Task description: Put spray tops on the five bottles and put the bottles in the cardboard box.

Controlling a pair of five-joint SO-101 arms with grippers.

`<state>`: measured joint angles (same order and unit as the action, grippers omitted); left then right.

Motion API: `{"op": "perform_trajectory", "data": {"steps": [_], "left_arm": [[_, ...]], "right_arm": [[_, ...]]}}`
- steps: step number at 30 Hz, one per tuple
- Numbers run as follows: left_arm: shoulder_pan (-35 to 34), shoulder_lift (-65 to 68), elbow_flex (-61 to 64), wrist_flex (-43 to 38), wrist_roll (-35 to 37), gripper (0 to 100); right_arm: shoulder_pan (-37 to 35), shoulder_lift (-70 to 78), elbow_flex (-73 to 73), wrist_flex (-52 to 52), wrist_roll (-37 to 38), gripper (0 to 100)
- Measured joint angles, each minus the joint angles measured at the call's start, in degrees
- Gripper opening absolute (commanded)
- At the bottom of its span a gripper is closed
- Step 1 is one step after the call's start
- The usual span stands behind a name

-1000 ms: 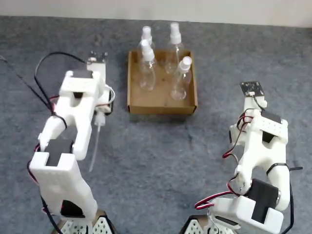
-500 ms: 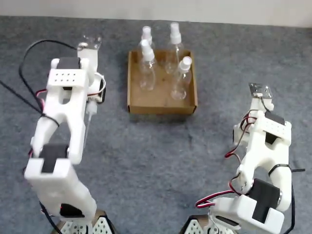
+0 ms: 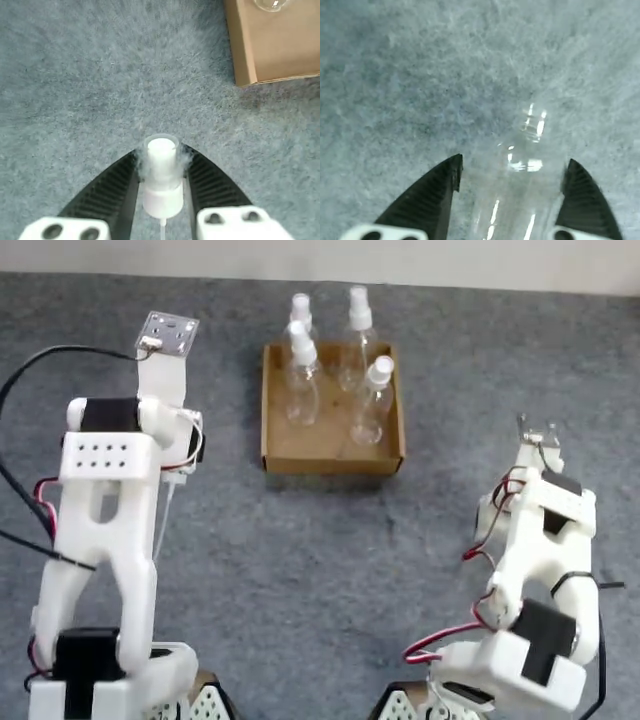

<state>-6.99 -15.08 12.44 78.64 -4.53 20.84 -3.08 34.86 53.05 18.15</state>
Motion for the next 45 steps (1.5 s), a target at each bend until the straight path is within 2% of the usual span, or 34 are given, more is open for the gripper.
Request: {"op": "perform_trajectory", "data": {"steps": [6, 10, 13, 18, 21, 25, 30, 33, 40, 45], "left_arm": [[0.0, -3.69, 1.14, 0.0, -0.09, 3], [0.0, -5.54, 1.14, 0.0, -0.18, 3], [0.0, -7.38, 1.14, 0.0, -0.18, 3], [0.0, -13.19, 1.41, 0.0, 0.09, 3], [-0.26, -19.69, 3.25, 0.0, 1.93, 3], [-1.14, -31.12, 7.03, -0.09, 4.92, 3], [-1.58, -43.78, 11.43, -5.36, 10.2, 3], [-1.58, -49.23, 12.92, -9.23, 12.84, 3], [-1.58, -53.45, 13.27, -16.18, 21.27, 3], [-1.58, -53.36, 13.63, -17.41, 26.73, 3]], "right_arm": [[0.53, 7.74, -3.69, 0.0, 0.0, 0.0], [0.26, 7.38, -5.71, 0.18, 0.0, 0.4], [-2.99, 2.02, -5.71, 1.67, 0.0, 0.4], [-14.86, -14.77, 0.18, 3.25, 0.0, 0.4], [-25.05, -25.67, 5.89, 3.52, -0.35, 0.4], [-39.21, -38.33, 10.64, 3.6, -4.75, 0.4], [-56.62, -43.78, 11.87, -0.09, -8.7, 0.4], [-64.7, -43.87, 13.8, -4.31, -10.55, 0.4], [-71.91, -43.78, 18.9, -13.27, -13.19, 0.4], [-73.32, -43.69, 21.71, -14.42, -10.11, 0.4]]}}
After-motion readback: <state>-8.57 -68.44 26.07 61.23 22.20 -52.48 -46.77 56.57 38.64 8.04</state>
